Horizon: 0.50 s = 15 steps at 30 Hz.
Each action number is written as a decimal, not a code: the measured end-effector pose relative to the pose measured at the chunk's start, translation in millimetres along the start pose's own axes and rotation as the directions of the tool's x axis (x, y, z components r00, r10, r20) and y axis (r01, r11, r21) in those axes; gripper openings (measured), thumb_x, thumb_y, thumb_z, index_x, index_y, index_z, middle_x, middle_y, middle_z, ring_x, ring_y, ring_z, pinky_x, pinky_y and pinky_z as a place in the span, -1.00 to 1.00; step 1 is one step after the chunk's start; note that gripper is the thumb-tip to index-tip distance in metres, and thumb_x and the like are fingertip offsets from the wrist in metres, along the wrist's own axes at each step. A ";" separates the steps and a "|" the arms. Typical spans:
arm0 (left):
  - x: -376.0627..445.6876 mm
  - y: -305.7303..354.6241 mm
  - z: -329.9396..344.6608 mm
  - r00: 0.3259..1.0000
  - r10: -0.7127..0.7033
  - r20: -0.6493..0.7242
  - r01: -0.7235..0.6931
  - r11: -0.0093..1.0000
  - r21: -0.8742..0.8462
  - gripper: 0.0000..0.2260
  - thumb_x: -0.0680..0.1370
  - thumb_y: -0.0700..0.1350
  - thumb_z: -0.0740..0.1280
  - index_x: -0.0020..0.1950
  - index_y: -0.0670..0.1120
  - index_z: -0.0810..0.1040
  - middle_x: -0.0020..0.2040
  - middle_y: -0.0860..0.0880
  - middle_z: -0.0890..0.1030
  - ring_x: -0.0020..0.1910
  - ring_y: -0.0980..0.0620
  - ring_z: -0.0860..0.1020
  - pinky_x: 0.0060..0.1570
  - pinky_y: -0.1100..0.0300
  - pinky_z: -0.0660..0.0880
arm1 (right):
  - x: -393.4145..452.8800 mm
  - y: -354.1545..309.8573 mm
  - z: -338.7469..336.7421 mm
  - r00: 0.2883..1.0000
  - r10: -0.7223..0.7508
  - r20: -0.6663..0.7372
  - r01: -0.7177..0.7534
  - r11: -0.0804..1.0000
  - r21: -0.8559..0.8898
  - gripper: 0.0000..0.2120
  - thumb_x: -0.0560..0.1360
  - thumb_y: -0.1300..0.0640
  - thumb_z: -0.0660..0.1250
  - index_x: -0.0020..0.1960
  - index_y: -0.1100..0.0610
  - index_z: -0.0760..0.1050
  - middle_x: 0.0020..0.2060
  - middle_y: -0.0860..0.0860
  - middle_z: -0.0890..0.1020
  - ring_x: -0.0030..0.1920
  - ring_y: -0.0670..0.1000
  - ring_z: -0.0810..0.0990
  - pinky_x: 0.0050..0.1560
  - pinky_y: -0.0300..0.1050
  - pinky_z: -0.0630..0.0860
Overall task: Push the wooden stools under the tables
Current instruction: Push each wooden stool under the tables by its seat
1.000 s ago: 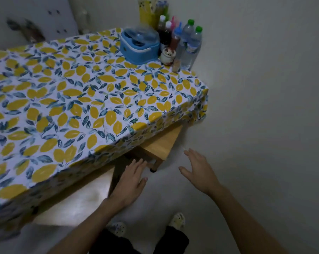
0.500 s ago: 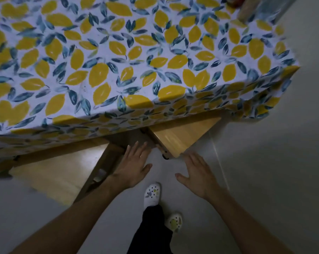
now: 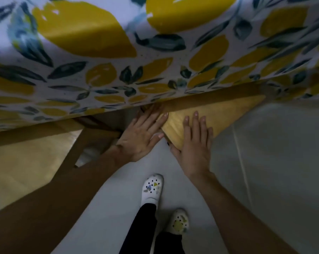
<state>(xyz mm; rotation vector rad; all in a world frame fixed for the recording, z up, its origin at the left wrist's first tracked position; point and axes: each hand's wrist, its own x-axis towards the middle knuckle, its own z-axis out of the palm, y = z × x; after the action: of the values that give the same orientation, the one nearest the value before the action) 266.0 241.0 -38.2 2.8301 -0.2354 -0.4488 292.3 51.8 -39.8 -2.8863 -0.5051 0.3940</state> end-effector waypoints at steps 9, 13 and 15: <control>-15.5 39.7 5.1 0.992 -0.125 0.021 0.126 0.990 -0.063 -0.47 0.61 0.17 -0.13 0.56 0.05 -0.12 0.58 0.03 -0.14 0.54 0.03 -0.21 0.49 -0.06 -0.20 | -14.0 26.9 -7.9 0.991 -0.135 0.021 0.136 0.988 -0.077 -0.07 0.32 -0.18 0.46 0.53 0.14 0.16 0.54 0.19 0.16 0.52 0.23 0.15 0.47 0.25 0.16; -41.8 93.4 29.6 0.972 -0.231 -0.032 0.227 0.969 -0.097 -0.48 0.62 0.16 -0.09 0.56 0.07 -0.06 0.58 0.05 -0.08 0.55 0.06 -0.17 0.49 -0.08 -0.18 | -32.3 74.6 -12.8 0.951 -0.304 0.059 0.309 0.945 -0.110 0.00 0.21 -0.19 0.54 0.51 0.13 0.21 0.52 0.20 0.22 0.50 0.24 0.21 0.47 0.24 0.16; -50.5 130.2 45.9 0.952 -0.297 -0.072 0.288 0.951 -0.108 -0.47 0.61 0.17 -0.06 0.56 0.04 0.00 0.58 0.01 0.01 0.54 0.03 -0.08 0.48 -0.09 -0.14 | -38.6 103.8 -17.6 0.909 -0.408 0.088 0.417 0.897 -0.145 0.04 0.18 -0.20 0.54 0.51 0.11 0.17 0.52 0.18 0.23 0.50 0.22 0.22 0.49 0.21 0.12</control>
<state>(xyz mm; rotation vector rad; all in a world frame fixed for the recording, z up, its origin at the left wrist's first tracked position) 188.5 116.5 -29.1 2.7880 0.2224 -0.3813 294.2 -60.3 -37.7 -2.8091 -1.1823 0.3783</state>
